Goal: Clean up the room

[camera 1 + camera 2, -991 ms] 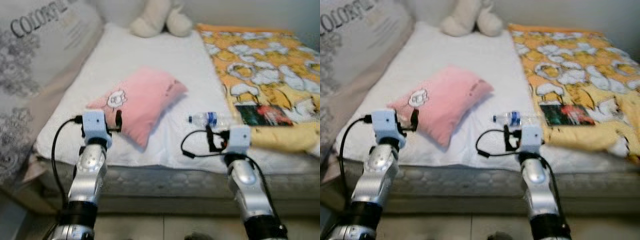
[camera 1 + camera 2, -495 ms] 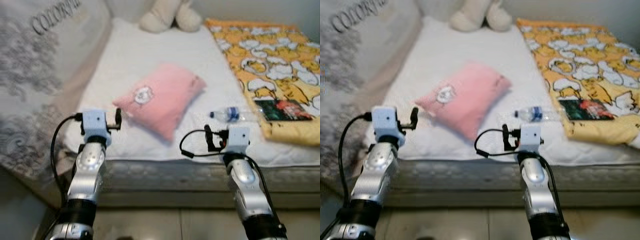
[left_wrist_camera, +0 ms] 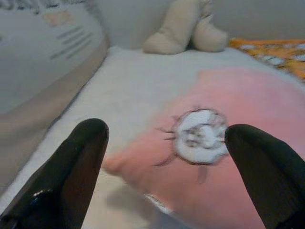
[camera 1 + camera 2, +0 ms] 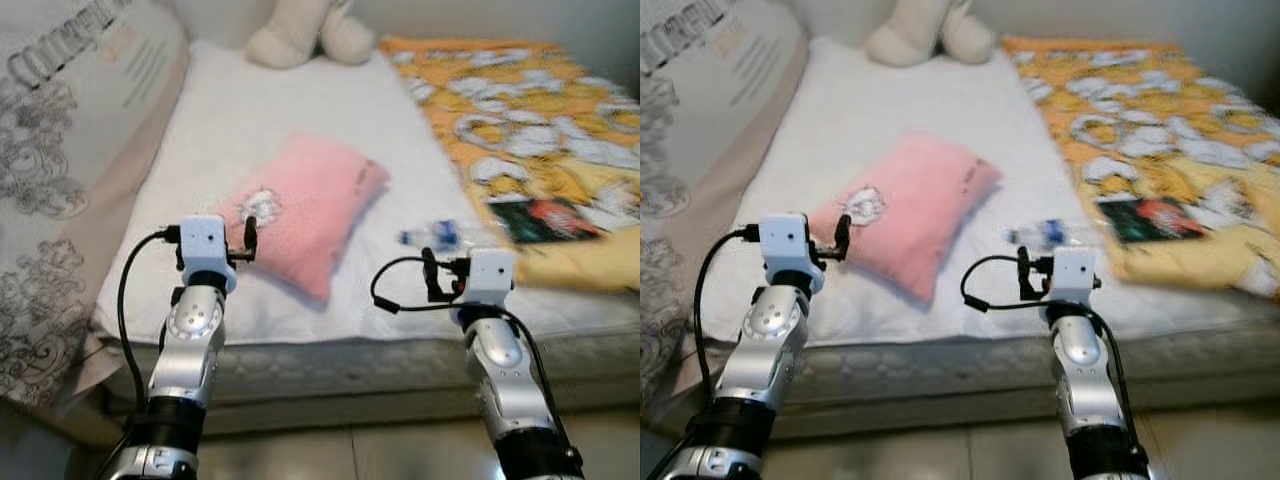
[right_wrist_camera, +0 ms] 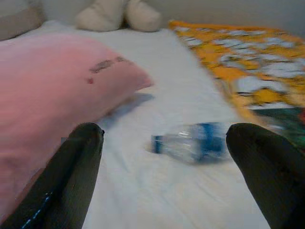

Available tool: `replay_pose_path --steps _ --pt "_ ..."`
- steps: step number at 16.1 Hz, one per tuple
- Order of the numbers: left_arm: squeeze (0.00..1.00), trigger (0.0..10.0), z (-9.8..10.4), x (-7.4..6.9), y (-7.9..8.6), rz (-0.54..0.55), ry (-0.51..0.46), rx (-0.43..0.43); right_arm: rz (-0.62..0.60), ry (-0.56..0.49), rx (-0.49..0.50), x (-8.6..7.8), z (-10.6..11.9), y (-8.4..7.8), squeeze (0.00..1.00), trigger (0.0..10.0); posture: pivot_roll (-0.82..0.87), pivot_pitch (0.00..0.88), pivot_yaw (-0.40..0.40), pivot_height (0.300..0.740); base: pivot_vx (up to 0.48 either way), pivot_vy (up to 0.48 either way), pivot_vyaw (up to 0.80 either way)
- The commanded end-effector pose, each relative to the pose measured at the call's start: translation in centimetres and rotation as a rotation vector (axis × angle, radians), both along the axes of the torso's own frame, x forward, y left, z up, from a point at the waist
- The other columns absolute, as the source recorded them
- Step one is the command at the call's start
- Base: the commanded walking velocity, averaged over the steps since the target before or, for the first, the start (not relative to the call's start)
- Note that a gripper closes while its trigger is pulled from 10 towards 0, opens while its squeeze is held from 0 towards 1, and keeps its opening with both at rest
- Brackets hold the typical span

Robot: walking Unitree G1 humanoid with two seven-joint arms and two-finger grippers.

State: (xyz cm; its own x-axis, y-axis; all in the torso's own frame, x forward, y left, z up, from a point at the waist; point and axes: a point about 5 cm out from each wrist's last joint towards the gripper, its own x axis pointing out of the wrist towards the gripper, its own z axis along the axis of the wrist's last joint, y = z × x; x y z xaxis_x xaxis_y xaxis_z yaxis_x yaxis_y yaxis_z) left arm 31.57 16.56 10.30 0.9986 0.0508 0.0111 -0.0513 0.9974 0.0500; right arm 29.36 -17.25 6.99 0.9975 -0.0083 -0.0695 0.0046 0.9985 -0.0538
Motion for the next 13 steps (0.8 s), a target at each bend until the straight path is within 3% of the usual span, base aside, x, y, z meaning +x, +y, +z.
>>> replay_pose_path --steps 1,4,6,10,13 --pt "0.00 10.0 0.5 0.3 0.0 0.003 -0.015 -0.002 -0.007 -0.001 -0.007 0.1 0.2 -0.2 0.00 10.0 0.01 0.000 0.006 0.740 0.480 0.000 0.00" --pt "0.00 10.0 0.7 0.4 0.0 0.007 -0.022 -0.013 -0.011 -0.003 -0.003 0.1 0.2 -0.2 0.00 10.0 0.01 0.000 0.006 0.740 0.480 0.000 0.00" --pt "0.00 10.0 1.2 1.2 0.7 0.033 -0.005 -0.004 -0.075 0.040 0.200 0.1 -0.2 -0.7 0.00 10.0 0.01 0.000 0.005 0.740 0.373 0.000 0.00" --pt "0.00 10.0 4.9 5.1 4.0 0.000 -0.002 -0.044 -0.073 0.043 0.284 -0.1 0.3 -1.1 0.00 10.0 0.00 0.009 0.008 0.740 0.000 0.000 0.00" --pt "0.00 10.0 6.1 7.2 4.4 -0.114 0.084 -0.144 -0.085 0.107 0.482 -1.0 -0.4 -1.2 0.00 10.0 -0.03 0.076 0.038 0.740 0.000 0.000 0.00"
